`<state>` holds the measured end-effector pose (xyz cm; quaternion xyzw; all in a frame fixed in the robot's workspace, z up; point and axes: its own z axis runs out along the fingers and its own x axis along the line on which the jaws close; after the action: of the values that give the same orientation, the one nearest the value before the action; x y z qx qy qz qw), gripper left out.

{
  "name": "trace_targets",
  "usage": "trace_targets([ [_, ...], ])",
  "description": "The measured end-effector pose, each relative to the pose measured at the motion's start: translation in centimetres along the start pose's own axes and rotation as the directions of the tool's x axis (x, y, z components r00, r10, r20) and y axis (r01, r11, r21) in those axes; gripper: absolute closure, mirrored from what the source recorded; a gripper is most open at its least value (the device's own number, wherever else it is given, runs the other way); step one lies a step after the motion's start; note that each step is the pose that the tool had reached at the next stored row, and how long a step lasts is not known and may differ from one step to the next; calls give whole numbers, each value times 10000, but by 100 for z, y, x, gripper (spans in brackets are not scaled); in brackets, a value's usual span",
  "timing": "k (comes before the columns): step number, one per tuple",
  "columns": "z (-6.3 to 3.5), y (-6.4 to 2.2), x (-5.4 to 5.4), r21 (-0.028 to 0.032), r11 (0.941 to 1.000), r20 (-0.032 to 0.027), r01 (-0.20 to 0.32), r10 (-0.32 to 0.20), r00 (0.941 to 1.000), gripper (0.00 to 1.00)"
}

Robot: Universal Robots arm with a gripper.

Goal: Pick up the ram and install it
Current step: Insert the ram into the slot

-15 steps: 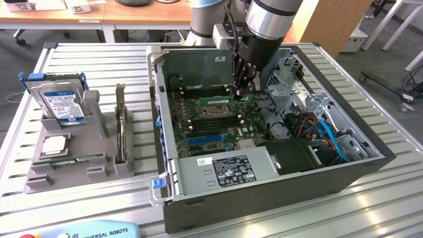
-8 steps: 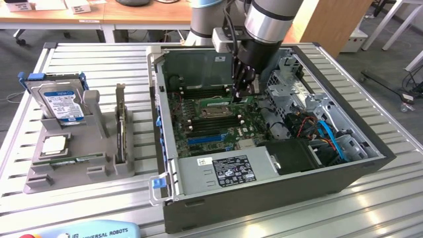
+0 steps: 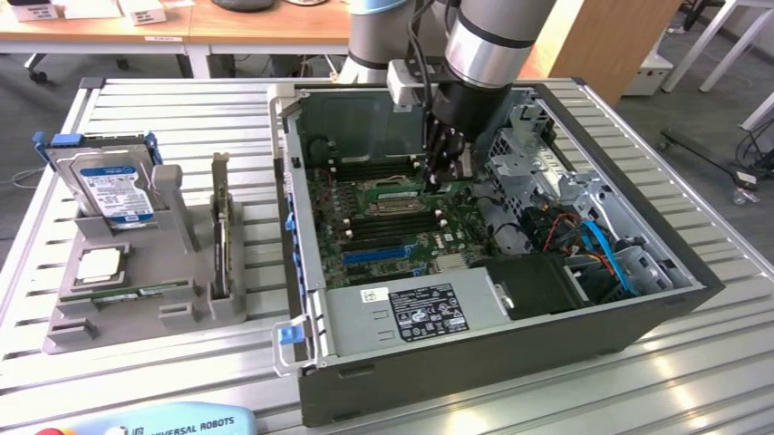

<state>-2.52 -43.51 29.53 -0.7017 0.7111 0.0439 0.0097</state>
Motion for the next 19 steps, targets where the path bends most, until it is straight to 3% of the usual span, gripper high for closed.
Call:
trace_targets([
  [13,148,-7,12,2,10000,-1,-14,14,10000,88],
  [16,292,-14,22,3,10000,0,-15,15,10000,88],
  [19,305,-15,24,3,10000,-1,-15,15,10000,88],
])
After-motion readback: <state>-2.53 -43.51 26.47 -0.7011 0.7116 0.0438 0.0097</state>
